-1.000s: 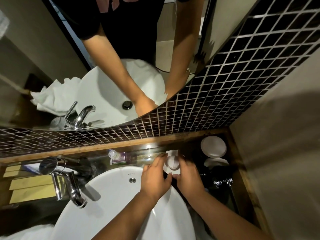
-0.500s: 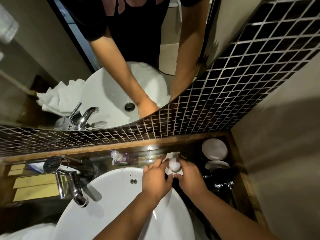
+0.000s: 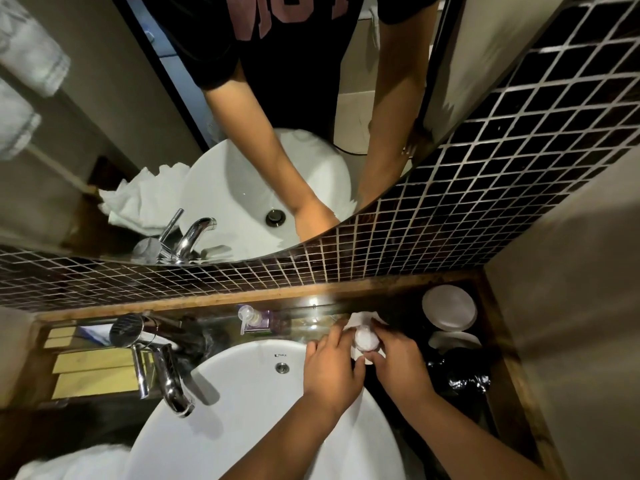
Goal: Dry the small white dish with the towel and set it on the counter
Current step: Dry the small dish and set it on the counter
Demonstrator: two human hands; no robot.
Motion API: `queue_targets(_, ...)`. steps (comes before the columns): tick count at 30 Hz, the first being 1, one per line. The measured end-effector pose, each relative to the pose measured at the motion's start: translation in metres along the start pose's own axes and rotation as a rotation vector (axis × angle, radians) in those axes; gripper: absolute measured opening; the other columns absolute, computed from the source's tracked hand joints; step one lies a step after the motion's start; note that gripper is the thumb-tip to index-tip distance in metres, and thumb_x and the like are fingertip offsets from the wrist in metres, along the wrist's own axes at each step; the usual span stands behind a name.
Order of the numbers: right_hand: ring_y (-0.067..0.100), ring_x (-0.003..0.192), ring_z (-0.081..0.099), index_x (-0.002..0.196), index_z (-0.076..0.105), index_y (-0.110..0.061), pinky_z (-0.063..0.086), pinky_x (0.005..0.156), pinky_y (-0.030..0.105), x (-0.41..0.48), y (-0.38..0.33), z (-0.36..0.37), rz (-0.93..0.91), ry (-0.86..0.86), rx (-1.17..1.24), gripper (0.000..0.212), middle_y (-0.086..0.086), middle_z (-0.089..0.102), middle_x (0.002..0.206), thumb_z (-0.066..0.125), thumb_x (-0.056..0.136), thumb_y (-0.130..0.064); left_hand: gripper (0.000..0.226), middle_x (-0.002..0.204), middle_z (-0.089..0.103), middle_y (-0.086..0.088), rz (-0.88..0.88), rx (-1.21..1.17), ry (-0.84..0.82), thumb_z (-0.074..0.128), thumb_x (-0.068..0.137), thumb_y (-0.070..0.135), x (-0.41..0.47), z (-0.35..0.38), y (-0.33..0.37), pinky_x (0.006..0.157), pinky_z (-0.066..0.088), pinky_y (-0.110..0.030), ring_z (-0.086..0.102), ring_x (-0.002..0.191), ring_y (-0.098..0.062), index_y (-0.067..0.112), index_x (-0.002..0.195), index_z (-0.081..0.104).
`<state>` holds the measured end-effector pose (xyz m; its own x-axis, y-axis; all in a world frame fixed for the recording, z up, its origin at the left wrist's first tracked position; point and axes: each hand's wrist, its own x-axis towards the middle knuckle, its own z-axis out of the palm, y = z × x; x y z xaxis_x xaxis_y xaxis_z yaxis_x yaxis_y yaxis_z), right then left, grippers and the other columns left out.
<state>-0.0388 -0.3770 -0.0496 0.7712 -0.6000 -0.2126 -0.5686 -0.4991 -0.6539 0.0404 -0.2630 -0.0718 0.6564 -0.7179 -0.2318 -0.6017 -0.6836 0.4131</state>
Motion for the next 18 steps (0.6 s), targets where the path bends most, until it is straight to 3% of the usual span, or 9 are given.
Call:
queue_targets(5,0.032,0.106,0.069,0.121,0.068,-0.007,0.055,0.094,0.041,0.002,0.002,0.001,-0.062,-0.036,-0.072,0.036,0.015,0.072,0.117,0.070,0.085,-0.002,0.056,0.150,0.043,0.006,0.019,-0.014,0.006,0.050,0.088,0.042,0.000,-0.001,0.000,0.102,0.035,-0.034,0.051,0.125,-0.019,0.028,0.142,0.046)
queue_targets(9,0.026,0.112,0.063,0.129,0.063,-0.015,0.052,0.097,0.035,-0.002,-0.001,-0.001,-0.032,-0.065,-0.164,0.051,0.008,0.068,0.118,0.073,0.082,0.001,0.068,0.150,0.045,-0.003,0.071,0.036,0.010,0.054,0.084,0.041,-0.005,-0.006,-0.003,0.107,0.037,-0.039,0.044,0.135,-0.023,0.019,0.146,0.038)
queue_targets(12,0.023,0.124,0.053,0.135,0.059,-0.018,0.044,0.103,0.032,-0.014,-0.021,-0.006,-0.093,-0.024,-0.207,0.064,0.004,0.060,0.131,0.072,0.078,0.009,0.074,0.162,0.024,-0.007,0.119,0.009,0.001,0.050,0.089,0.035,-0.021,-0.025,-0.008,0.121,0.011,-0.042,0.017,0.149,-0.025,0.016,0.155,0.020)
queue_targets(14,0.022,0.126,0.051,0.133,0.061,-0.022,0.043,0.104,0.034,-0.026,-0.040,-0.009,-0.195,-0.051,-0.207,0.066,0.000,0.059,0.132,0.073,0.077,0.009,0.071,0.165,0.014,-0.006,0.124,0.011,0.020,0.047,0.095,0.031,-0.040,-0.044,-0.012,0.116,-0.004,-0.039,0.005,0.152,-0.023,0.016,0.156,0.015)
queue_targets(16,0.027,0.113,0.059,0.126,0.067,-0.024,0.050,0.095,0.042,-0.039,-0.058,-0.005,-0.316,-0.114,-0.234,0.067,0.003,0.064,0.121,0.080,0.069,0.008,0.070,0.166,0.010,-0.006,0.112,0.050,0.027,0.049,0.095,0.030,-0.065,-0.061,-0.025,0.116,0.002,-0.041,0.003,0.152,-0.024,0.014,0.156,0.016)
queue_targets(18,0.031,0.095,0.067,0.116,0.073,-0.020,0.054,0.088,0.041,-0.056,-0.072,0.012,-0.420,-0.158,-0.255,0.068,0.006,0.071,0.104,0.086,0.056,0.009,0.072,0.166,0.010,-0.005,0.089,0.050,0.057,0.052,0.094,0.027,-0.100,-0.073,-0.048,0.118,0.011,-0.046,0.005,0.152,-0.023,0.014,0.155,0.017)
